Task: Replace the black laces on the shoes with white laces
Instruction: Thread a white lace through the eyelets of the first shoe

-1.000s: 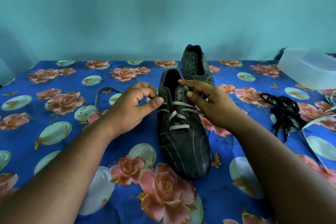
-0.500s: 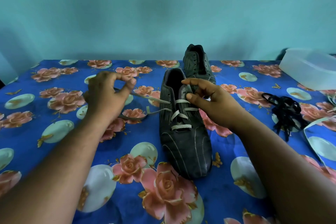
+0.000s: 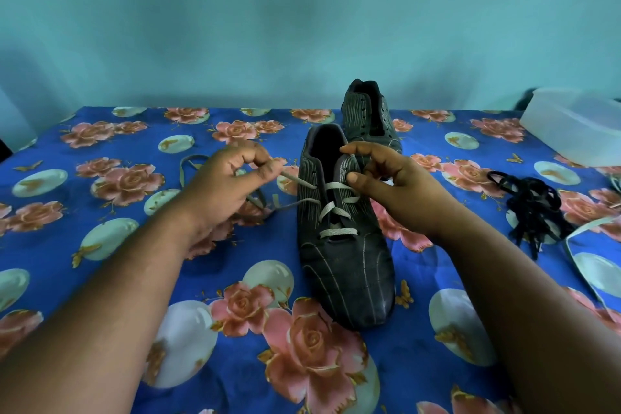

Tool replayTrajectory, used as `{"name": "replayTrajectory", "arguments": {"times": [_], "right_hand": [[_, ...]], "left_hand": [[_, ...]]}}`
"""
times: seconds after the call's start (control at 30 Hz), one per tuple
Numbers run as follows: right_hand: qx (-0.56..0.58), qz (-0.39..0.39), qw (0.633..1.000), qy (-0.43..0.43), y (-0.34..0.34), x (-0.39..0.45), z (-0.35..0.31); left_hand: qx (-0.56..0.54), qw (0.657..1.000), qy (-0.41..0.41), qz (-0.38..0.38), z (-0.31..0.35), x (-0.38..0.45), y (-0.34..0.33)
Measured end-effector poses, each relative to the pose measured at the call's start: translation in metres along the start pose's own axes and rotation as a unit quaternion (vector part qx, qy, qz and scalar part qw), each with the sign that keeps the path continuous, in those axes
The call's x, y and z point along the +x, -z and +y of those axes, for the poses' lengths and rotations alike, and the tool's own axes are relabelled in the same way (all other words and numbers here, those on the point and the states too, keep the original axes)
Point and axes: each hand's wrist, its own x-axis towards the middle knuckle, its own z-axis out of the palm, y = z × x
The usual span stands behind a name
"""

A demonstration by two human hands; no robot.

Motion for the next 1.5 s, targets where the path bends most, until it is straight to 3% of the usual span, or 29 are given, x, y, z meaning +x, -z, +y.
{"name": "replayTrajectory", "arguments": {"times": [0.17,0.27,0.37,0.5,0.6,0.73,0.93,1.07,1.2,1.5], "right_hand": [[-0.008,0.0,1.0,0.001,0.002,0.0,0.0],[-0.013,-0.002,1.0,-0.002,0.001,-0.001,-0.002],[-0.022,-0.001,1.0,-0.001,0.001,-0.002,-0.002],[-0.036,0.026,0.999,0.015,-0.002,-0.003,-0.007],[-0.037,0.061,0.997,0.04,-0.002,-0.006,-0.015],[-0.064,-0.007,0.996,0.058,0.002,-0.012,-0.022],[-0.091,0.001,0.991,0.096,-0.001,-0.012,-0.025],[-0.034,-0.036,0.998,0.036,-0.003,-0.013,-0.028],[0.026,-0.07,0.997,-0.024,-0.002,-0.013,-0.03],[-0.015,0.041,0.997,-0.057,-0.009,-0.01,-0.029]], "left_hand": [[-0.03,0.991,0.056,0.117,-0.012,0.008,0.022],[0.067,0.988,0.079,0.116,-0.026,0.013,0.02],[0.191,0.973,0.015,0.131,-0.027,0.012,0.014],[0.127,0.986,-0.1,0.034,-0.004,0.003,-0.006],[0.139,0.98,-0.142,-0.018,0.0,-0.001,-0.018],[0.09,0.984,-0.148,-0.03,0.009,-0.006,-0.018],[0.097,0.991,-0.074,-0.053,0.006,-0.008,-0.019],[0.071,0.994,-0.059,-0.051,0.011,-0.009,-0.022],[-0.038,0.997,-0.007,-0.061,0.016,-0.01,-0.028],[-0.08,0.996,0.036,-0.023,0.013,-0.006,-0.024]]}}
